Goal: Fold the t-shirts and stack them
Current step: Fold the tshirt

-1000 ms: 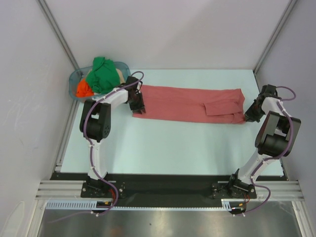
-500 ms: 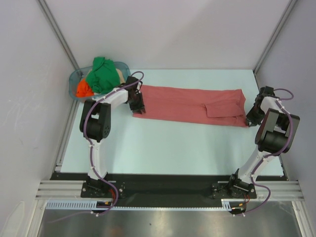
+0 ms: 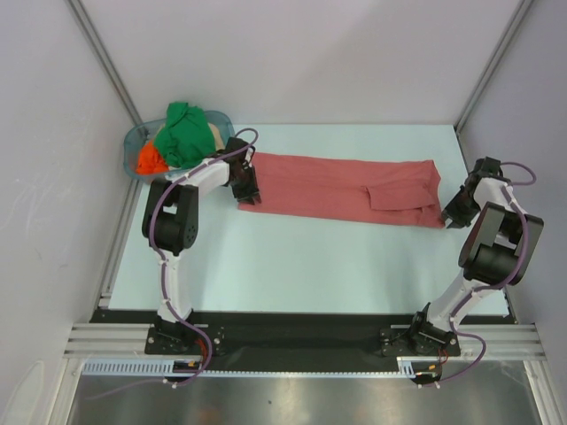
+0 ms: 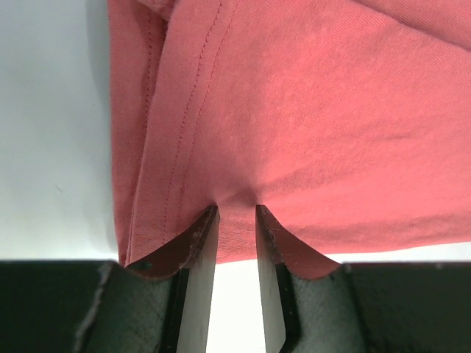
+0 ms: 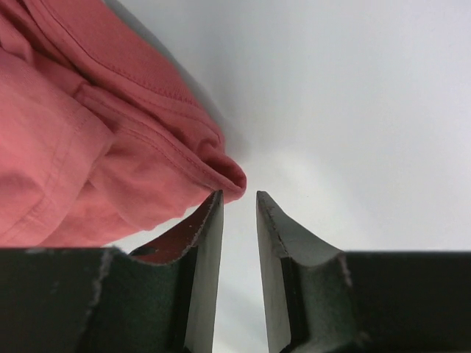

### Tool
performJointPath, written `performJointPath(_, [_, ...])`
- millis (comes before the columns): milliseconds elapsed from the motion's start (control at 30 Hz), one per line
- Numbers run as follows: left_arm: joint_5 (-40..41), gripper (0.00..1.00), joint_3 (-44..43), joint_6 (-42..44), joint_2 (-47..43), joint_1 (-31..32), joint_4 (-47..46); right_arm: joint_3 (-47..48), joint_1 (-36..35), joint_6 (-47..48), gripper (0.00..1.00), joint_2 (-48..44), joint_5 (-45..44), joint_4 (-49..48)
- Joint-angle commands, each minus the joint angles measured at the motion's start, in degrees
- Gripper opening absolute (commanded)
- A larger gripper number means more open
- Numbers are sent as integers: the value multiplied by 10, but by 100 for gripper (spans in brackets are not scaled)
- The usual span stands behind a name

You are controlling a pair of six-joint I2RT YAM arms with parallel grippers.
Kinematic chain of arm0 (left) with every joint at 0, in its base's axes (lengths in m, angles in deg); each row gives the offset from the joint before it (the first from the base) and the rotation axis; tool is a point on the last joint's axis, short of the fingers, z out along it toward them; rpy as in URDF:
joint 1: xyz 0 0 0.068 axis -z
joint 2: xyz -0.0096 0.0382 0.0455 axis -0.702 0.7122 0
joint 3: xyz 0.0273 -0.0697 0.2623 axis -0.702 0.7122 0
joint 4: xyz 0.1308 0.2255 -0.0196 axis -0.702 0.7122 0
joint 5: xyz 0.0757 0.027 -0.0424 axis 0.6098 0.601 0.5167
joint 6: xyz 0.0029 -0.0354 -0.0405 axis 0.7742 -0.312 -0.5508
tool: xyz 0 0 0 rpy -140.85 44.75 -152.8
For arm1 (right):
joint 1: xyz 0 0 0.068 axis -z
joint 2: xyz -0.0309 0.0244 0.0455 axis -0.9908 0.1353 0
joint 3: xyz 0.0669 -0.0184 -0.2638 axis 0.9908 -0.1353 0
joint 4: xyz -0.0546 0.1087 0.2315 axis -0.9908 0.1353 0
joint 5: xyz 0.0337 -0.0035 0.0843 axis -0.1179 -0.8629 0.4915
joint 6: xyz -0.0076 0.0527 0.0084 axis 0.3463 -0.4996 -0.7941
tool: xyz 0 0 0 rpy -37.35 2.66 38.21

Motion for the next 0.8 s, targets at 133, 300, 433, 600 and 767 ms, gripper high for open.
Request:
performJointPath(133, [-2, 34, 18, 6, 0, -8, 15, -13, -1, -6, 26, 20, 58, -26])
performJointPath(300, [-4, 34, 11, 6, 9, -8, 14, -5, -3, 0, 21, 40, 12, -23])
performJointPath(433, [3, 34, 10, 5, 15, -9, 19, 4, -2, 9, 7, 44, -72, -11])
performJointPath(600, [10, 34, 14, 10, 22, -15, 23, 34, 3, 23, 0, 67, -130, -15])
performJointPath(767, [13, 33, 15, 14, 28, -17, 24, 66, 3, 32, 0, 77, -116, 0])
